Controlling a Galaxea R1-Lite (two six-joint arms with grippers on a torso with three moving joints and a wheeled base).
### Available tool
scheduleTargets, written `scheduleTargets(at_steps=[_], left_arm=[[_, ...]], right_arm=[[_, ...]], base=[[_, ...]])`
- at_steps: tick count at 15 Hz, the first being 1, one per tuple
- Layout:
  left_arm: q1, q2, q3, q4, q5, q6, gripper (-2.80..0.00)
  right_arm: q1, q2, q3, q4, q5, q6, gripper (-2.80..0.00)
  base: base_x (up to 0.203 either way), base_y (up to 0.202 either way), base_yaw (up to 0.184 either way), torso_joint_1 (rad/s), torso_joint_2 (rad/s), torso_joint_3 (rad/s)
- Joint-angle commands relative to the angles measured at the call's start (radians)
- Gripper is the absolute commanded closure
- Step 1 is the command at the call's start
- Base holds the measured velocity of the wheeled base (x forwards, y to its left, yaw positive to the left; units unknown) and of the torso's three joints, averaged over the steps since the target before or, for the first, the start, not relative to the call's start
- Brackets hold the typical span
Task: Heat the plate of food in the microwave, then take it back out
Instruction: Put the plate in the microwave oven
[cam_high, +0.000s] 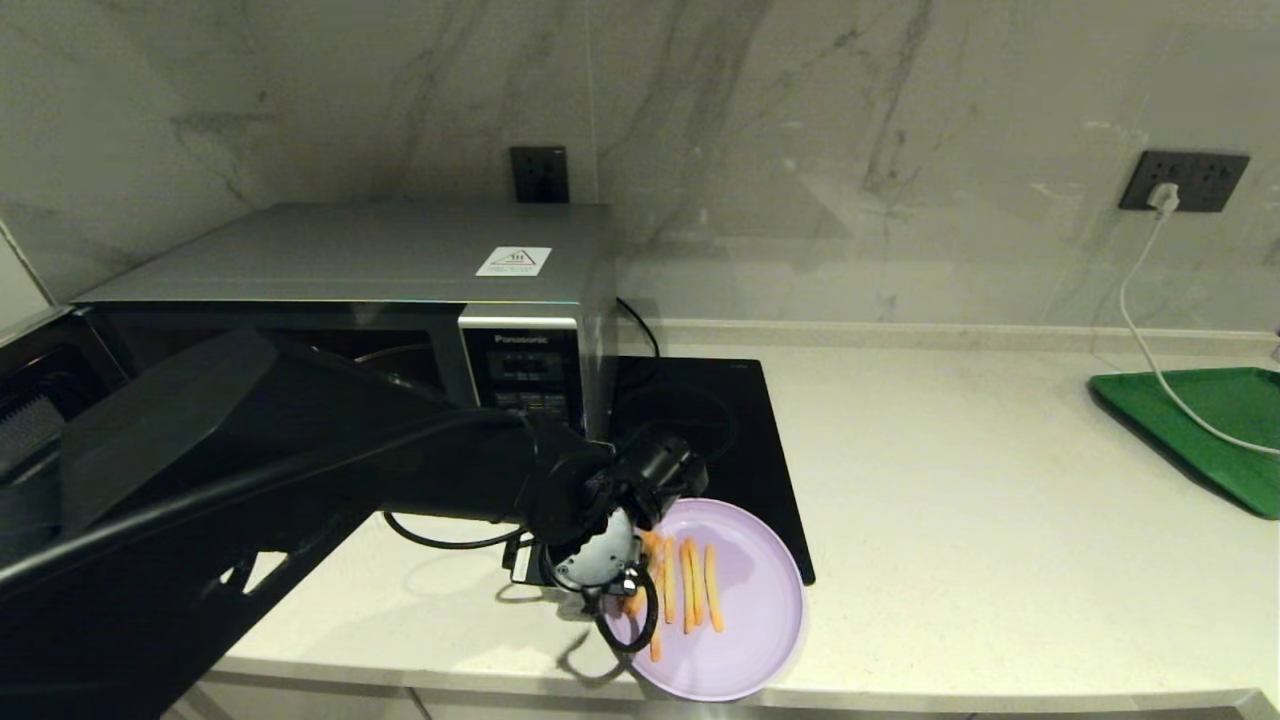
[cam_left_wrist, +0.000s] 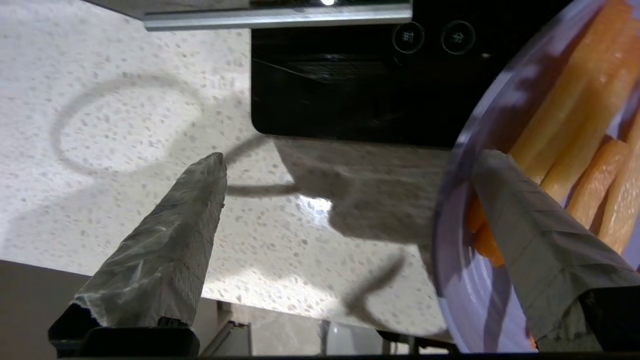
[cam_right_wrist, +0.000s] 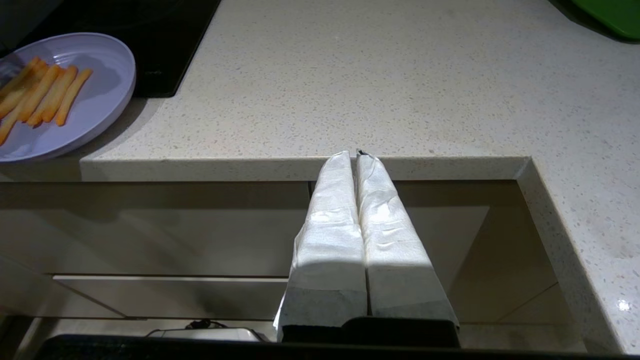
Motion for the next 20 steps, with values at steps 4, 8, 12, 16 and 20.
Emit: scheduleTargets(at_steps=[4,8,12,16,20], left_arm=[[-0.005,-0.006,0.001,0.003,0.013,-0.005,-2.8],[-0.022,-0.002,0.002,0.003,0.013,-0.009,-2.8],[-0.034,0.022,0.005,0.001,-0.002,-0.019,-2.8],[-0.045,0.062,0.011,-0.003,-0.01,-0.045,-2.8],[-0.045,0.058,0.008,-0.005,-0.013,-0.05,-2.8]], right_arm=[[0.0,0.0,0.0,0.001,0.0,0.0,0.0],[0.0,0.0,0.0,0.001,0.0,0.0,0.0],[0.0,0.0,0.0,0.001,0.0,0.0,0.0],[0.0,0.0,0.0,0.001,0.0,0.001,0.0],[0.0,0.0,0.0,0.001,0.0,0.001,0.0]], base=[[0.0,0.0,0.0,0.0,0.0,0.0],[0.0,0.0,0.0,0.0,0.0,0.0],[0.0,0.0,0.0,0.0,0.0,0.0],[0.0,0.0,0.0,0.0,0.0,0.0],[0.0,0.0,0.0,0.0,0.0,0.0]])
